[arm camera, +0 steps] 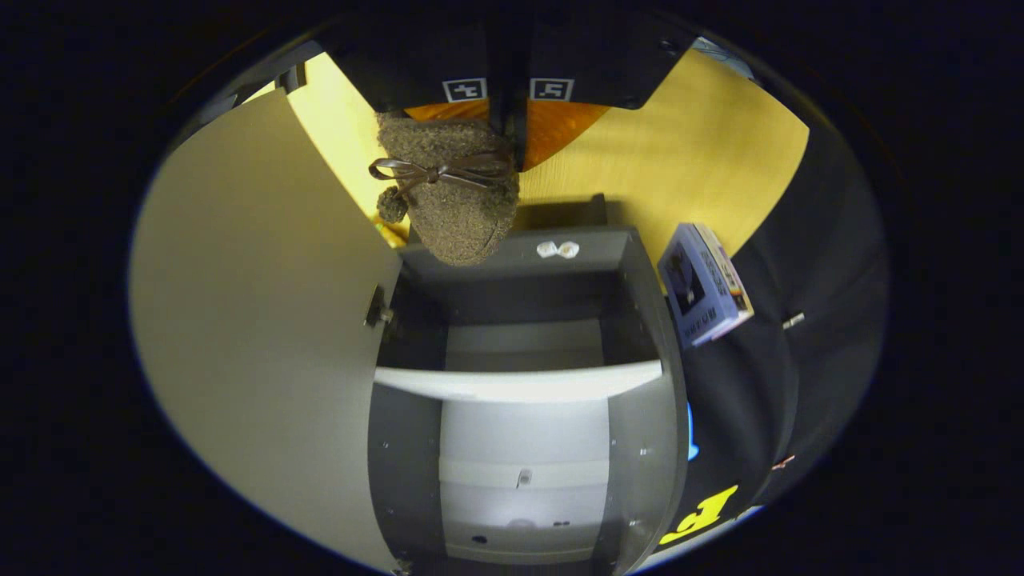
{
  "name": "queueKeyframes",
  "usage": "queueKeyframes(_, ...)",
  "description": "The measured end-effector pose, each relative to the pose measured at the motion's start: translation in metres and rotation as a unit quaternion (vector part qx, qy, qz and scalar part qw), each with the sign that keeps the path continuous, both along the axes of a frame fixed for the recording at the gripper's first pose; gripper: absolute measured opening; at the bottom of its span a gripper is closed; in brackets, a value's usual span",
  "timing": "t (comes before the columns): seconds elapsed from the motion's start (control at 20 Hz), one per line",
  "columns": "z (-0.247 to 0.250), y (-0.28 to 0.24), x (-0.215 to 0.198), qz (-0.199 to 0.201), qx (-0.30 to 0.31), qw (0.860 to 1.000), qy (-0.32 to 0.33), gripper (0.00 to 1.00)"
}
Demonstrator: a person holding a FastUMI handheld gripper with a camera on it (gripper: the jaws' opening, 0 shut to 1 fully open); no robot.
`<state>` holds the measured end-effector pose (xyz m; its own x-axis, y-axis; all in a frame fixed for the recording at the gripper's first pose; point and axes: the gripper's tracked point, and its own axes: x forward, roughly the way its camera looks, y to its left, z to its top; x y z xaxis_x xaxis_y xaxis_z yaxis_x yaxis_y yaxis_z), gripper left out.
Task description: Open the shoe cabinet door, grab the shoes and put them into the shoe cabinet, then close the shoe cabinet door.
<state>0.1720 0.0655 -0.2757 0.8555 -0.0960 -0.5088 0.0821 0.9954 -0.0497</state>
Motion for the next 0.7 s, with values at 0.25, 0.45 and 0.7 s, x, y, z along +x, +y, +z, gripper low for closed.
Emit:
queueKeyframes(0.25, 0.067, 0.012, 0.018, 0.037, -0.006, 0.999, -0.037, 0.05)
queueKeyframes(0.45, 0.105, 0.013, 0.046, 0.074, -0.006, 0.995, -0.06, 0.05)
queueKeyframes(0.7, 0.146, 0.007, 0.088, 0.081, -0.001, 0.994, -0.078, 0.05)
